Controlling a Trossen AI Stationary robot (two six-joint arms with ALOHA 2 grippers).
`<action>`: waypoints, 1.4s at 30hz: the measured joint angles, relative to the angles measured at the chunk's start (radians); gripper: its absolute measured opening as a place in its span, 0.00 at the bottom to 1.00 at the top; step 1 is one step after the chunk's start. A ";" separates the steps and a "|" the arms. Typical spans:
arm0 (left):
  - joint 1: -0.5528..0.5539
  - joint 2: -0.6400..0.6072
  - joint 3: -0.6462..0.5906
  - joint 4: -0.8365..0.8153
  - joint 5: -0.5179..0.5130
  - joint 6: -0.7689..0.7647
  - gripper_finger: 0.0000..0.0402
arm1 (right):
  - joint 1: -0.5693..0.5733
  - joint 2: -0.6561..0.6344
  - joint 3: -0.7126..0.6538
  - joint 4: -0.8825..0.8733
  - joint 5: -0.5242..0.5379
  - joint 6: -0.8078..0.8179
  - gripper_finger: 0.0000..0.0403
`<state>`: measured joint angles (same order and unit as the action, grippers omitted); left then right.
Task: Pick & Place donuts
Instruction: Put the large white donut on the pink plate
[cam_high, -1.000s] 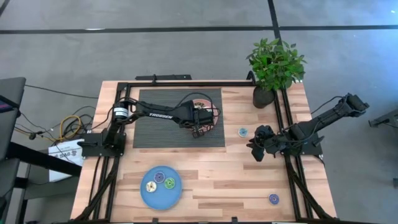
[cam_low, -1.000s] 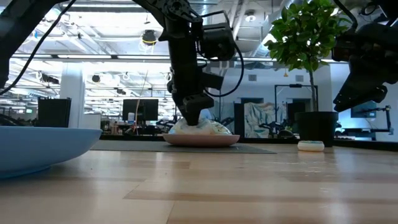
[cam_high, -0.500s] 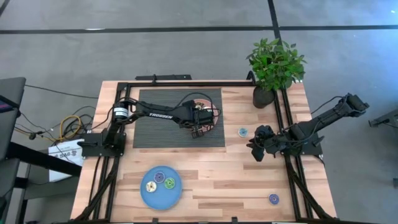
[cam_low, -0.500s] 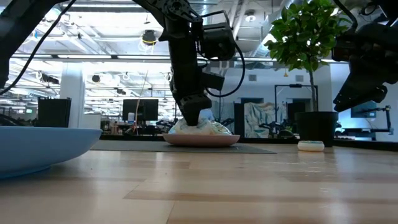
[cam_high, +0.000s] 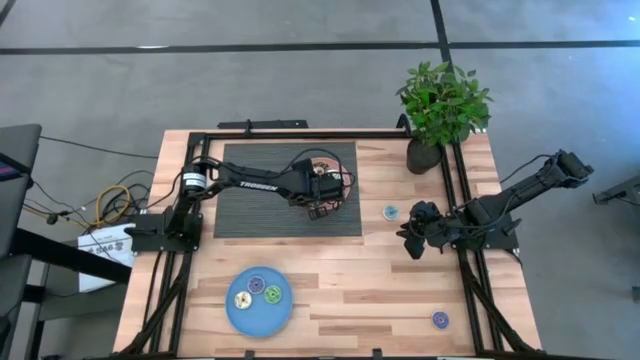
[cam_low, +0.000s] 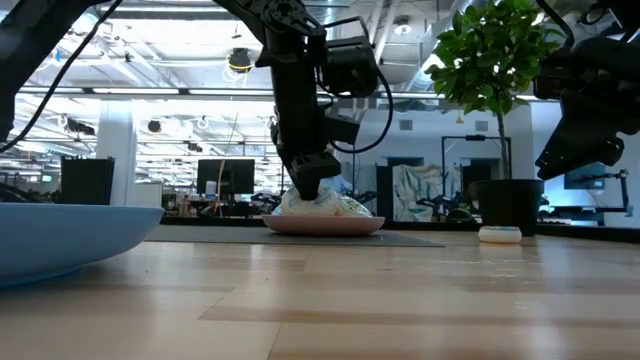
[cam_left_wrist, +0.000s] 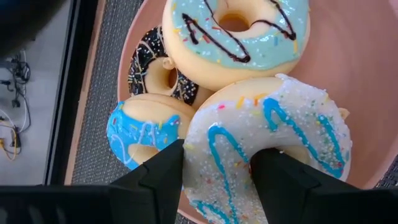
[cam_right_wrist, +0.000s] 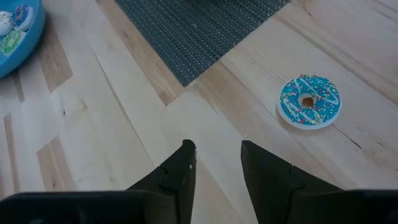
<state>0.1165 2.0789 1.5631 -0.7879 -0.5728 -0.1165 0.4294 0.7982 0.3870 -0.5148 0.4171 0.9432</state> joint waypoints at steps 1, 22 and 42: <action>0.000 0.000 0.000 0.000 0.000 0.000 0.42 | 0.000 0.000 0.000 0.000 0.000 0.000 0.29; 0.000 0.000 0.000 0.001 0.026 -0.003 0.42 | 0.000 0.000 0.000 0.023 -0.001 0.000 0.29; -0.003 0.000 0.001 -0.011 -0.018 0.027 0.71 | 0.000 0.000 0.000 0.039 0.001 0.001 0.29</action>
<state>0.1139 2.0789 1.5642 -0.7986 -0.5903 -0.0891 0.4294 0.7981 0.3870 -0.4760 0.4183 0.9440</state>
